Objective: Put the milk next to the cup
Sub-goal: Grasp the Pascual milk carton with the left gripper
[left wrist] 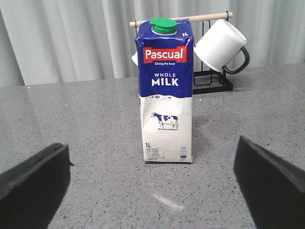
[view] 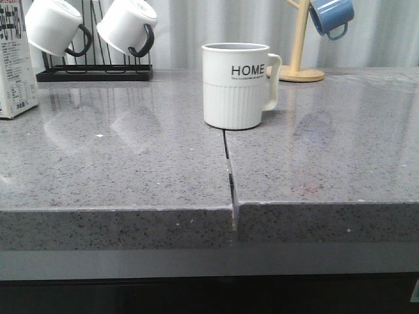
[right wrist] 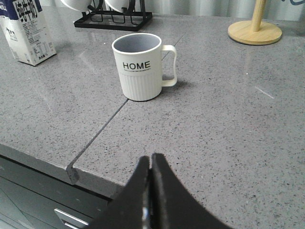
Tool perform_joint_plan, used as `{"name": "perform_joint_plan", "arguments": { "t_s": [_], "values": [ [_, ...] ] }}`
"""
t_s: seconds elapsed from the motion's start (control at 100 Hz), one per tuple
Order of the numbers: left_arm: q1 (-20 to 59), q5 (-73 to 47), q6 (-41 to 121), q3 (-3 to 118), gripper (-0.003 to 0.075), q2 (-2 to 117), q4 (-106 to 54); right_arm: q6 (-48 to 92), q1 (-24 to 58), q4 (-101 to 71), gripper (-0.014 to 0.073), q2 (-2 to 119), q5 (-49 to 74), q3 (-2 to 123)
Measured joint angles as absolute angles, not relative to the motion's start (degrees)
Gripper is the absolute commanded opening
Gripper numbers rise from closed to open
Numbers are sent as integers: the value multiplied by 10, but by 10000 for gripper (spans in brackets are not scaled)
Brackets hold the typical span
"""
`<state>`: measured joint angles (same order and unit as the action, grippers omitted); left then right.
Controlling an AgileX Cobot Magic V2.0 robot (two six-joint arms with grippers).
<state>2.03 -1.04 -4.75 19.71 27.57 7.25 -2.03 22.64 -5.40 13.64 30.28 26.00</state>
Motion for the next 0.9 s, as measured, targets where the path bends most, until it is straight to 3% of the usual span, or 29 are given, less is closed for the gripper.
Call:
{"name": "perform_joint_plan", "arguments": {
  "t_s": [0.58,0.9],
  "values": [
    [20,85,-47,349,671,602,63,-20,226,-54,-37,136,303,260],
    [20,137,-51,426,671,721,63,-20,226,-54,-37,136,303,260]
  ]
}}
